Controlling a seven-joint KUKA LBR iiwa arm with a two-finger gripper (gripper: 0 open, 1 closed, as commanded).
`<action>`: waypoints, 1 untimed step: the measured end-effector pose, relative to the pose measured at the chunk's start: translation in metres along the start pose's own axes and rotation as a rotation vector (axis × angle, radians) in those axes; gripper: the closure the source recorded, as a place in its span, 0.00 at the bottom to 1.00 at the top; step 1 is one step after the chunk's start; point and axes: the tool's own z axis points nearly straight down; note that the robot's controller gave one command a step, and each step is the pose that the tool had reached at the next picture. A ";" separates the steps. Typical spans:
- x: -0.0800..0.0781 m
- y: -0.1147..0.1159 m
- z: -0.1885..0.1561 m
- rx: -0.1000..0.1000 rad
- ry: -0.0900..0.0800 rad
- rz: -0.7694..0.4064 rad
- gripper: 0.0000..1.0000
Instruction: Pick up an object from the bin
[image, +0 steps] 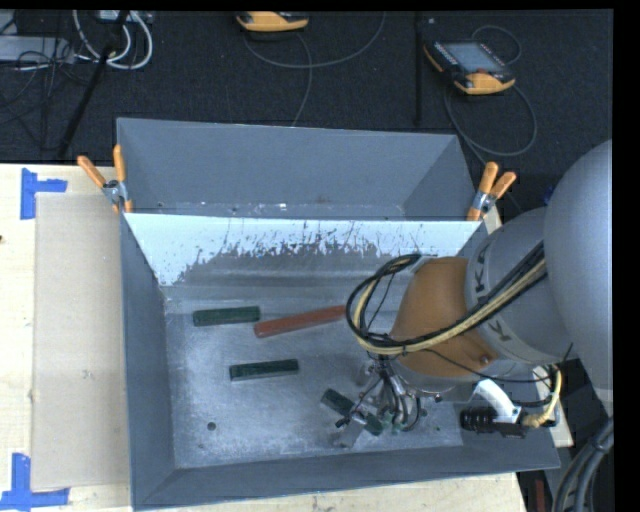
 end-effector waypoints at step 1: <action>0.001 0.000 0.001 0.000 -0.002 -0.005 0.00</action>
Offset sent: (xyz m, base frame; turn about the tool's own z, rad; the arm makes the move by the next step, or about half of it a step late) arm 0.0000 0.0000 0.0000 0.0000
